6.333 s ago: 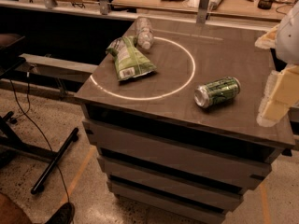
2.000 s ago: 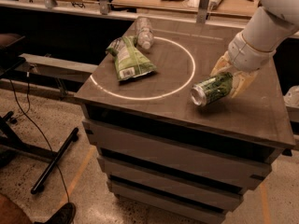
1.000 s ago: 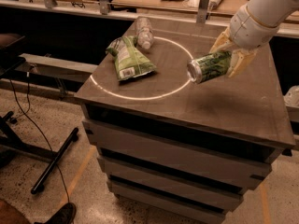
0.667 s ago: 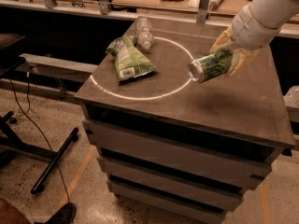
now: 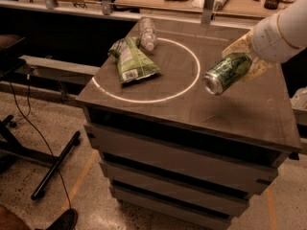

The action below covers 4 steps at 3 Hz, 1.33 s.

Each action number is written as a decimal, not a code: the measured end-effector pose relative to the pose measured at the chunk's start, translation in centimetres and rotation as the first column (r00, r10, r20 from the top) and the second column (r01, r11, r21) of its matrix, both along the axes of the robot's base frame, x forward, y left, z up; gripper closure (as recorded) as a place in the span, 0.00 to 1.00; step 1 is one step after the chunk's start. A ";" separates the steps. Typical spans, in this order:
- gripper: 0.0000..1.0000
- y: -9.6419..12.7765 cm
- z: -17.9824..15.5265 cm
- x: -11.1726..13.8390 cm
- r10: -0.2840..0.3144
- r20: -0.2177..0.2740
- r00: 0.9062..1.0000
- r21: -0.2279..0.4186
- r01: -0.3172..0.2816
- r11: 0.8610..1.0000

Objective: Place green can upright

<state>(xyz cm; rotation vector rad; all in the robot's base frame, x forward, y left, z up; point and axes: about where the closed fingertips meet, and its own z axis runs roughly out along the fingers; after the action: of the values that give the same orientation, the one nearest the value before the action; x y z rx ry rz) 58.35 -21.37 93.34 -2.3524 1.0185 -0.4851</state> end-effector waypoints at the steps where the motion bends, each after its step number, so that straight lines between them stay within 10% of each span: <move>1: 1.00 1.3 1.2 -0.2 0.152 0.210 0.966 -0.084 -0.137 0.987; 4: 1.00 0.9 1.7 1.0 0.198 0.303 0.932 -0.120 -0.169 0.978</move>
Offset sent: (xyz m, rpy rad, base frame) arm -0.0014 0.0074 0.0065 -0.0356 -0.1281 0.0812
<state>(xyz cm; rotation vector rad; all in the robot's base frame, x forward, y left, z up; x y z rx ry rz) 59.39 -20.43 95.00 -2.3230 0.6351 -0.8163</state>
